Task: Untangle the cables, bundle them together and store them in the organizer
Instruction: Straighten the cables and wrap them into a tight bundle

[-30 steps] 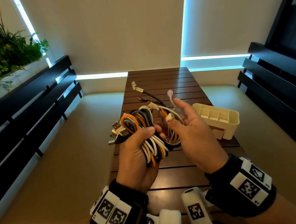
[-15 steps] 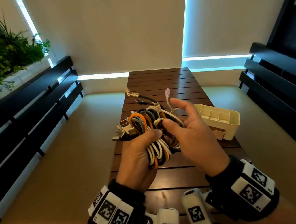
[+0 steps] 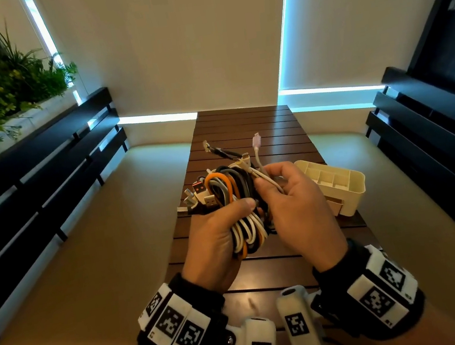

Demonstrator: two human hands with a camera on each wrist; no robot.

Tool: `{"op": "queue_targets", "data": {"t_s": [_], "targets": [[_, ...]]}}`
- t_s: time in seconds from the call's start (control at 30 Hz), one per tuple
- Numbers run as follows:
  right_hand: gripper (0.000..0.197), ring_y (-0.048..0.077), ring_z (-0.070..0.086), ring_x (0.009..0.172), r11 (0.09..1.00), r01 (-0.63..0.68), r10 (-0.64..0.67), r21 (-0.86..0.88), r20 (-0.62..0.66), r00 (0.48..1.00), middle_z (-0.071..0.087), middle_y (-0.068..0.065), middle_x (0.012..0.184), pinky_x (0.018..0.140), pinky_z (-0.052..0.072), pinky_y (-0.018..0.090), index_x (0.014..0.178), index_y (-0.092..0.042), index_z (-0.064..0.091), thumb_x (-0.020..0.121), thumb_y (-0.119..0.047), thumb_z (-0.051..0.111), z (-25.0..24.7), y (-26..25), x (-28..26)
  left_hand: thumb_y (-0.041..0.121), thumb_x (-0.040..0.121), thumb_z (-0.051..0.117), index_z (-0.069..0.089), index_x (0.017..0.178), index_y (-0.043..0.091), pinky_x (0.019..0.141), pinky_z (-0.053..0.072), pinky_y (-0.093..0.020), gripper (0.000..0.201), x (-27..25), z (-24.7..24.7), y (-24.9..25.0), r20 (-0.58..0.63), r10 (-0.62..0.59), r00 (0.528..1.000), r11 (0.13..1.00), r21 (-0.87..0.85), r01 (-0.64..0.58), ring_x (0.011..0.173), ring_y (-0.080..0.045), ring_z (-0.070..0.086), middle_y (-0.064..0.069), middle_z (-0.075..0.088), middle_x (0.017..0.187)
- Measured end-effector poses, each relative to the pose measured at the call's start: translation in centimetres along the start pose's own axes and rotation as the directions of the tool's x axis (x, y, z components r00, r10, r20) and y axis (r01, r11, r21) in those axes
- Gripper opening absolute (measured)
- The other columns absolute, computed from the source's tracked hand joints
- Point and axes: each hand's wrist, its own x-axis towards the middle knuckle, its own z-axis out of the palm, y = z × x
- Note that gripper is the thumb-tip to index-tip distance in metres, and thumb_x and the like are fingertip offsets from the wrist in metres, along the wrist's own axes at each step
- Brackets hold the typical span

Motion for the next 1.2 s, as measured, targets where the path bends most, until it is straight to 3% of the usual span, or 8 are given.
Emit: {"op": "queue_targets", "data": {"t_s": [0.13, 0.3, 0.47, 0.6, 0.7, 0.8, 1.0, 1.2], "targets": [[0.010, 0.011, 0.069, 0.073, 0.996, 0.061, -0.061, -0.072, 0.001, 0.998, 0.072, -0.004, 0.083, 0.064, 0.060, 0.036, 0.105, -0.021, 0.064, 0.099, -0.023, 0.056, 0.1, 0.2, -0.3, 0.012, 0.075, 0.070, 0.063, 0.123, 0.000, 0.076, 0.055, -0.044, 0.050, 0.1, 0.0, 0.1, 0.008, 0.049, 0.999, 0.996, 0.078, -0.050, 0.091, -0.038, 0.063, -0.037, 0.062, 0.112], [0.009, 0.015, 0.067, 0.067, 0.992, 0.086, -0.086, -0.090, 0.001, 0.996, 0.071, -0.001, 0.077, 0.060, 0.056, 0.038, 0.102, -0.019, 0.066, 0.098, -0.021, 0.059, 0.1, 0.3, -0.7, 0.011, 0.079, 0.067, 0.065, 0.124, 0.008, 0.089, 0.052, -0.054, 0.046, 0.3, -0.5, 0.4, 0.022, 0.045, 0.999, 0.987, 0.153, -0.048, 0.108, -0.044, 0.063, -0.028, 0.065, 0.120], [0.011, 0.012, 0.065, 0.072, 0.995, 0.057, -0.050, -0.079, 0.091, 0.995, 0.070, 0.002, 0.081, 0.061, 0.055, 0.026, 0.099, -0.028, 0.064, 0.100, -0.031, 0.053, 0.4, -0.1, -0.9, 0.011, 0.079, 0.065, 0.067, 0.119, 0.004, 0.083, 0.050, -0.055, 0.040, 0.2, -1.0, 0.7, 0.004, 0.034, 0.999, 0.987, 0.157, -0.035, 0.094, -0.044, 0.062, -0.038, 0.061, 0.115], [0.027, -0.006, 0.062, 0.069, 0.998, -0.059, 0.054, 0.011, 0.233, 0.971, 0.069, -0.009, 0.081, 0.054, 0.043, 0.006, 0.105, -0.025, 0.070, 0.105, -0.027, 0.043, -0.3, -0.3, -0.3, 0.010, 0.081, 0.064, 0.063, 0.122, -0.001, 0.094, 0.050, -0.064, 0.043, 0.4, -1.5, 0.7, -0.034, 0.023, 0.999, 0.992, 0.126, -0.018, 0.106, -0.053, 0.060, -0.038, 0.059, 0.122], [0.027, -0.015, 0.063, 0.084, 0.994, -0.014, 0.049, -0.110, 0.320, 0.946, 0.071, -0.022, 0.092, 0.071, 0.049, 0.005, 0.117, -0.028, 0.072, 0.103, -0.028, 0.048, -0.8, 0.0, 0.3, 0.011, 0.081, 0.063, 0.064, 0.122, 0.001, 0.096, 0.034, -0.077, 0.042, 0.1, -1.7, 0.7, -0.056, 0.008, 0.998, 0.992, 0.126, -0.001, 0.106, -0.055, 0.056, -0.042, 0.054, 0.125], [0.028, -0.006, 0.065, 0.100, 0.978, 0.045, 0.032, -0.202, 0.363, 0.931, 0.072, -0.017, 0.111, 0.092, 0.052, 0.021, 0.126, -0.029, 0.067, 0.100, -0.029, 0.055, -1.3, 0.8, 1.0, 0.011, 0.080, 0.063, 0.065, 0.123, 0.001, 0.091, 0.046, -0.064, 0.044, 0.0, -2.0, 0.8, -0.043, -0.003, 0.999, 0.991, 0.136, 0.009, 0.103, -0.049, 0.058, -0.040, 0.055, 0.125], [0.026, -0.006, 0.069, 0.092, 0.998, -0.046, 0.056, -0.035, 0.368, 0.928, 0.073, -0.018, 0.098, 0.075, 0.051, 0.009, 0.119, -0.023, 0.070, 0.094, -0.018, 0.065, -1.4, 1.4, 1.2, 0.010, 0.081, 0.058, 0.063, 0.128, 0.004, 0.098, 0.045, -0.060, 0.047, 0.1, -2.7, 1.1, 0.064, -0.101, 0.993, 0.991, 0.096, 0.095, 0.103, -0.041, 0.060, -0.034, 0.060, 0.122], [0.018, 0.006, 0.072, 0.086, 0.983, -0.083, 0.021, 0.163, 0.351, 0.936, 0.077, -0.008, 0.090, 0.072, 0.055, 0.017, 0.098, -0.014, 0.069, 0.087, 0.000, 0.068, -0.8, 2.0, 0.7, 0.011, 0.074, 0.067, 0.056, 0.133, -0.001, 0.105, 0.031, -0.066, 0.061, -0.1, -2.8, 1.1, 0.115, -0.158, 0.981, 0.987, 0.041, 0.155, 0.110, -0.046, 0.047, -0.032, 0.053, 0.122]]}}
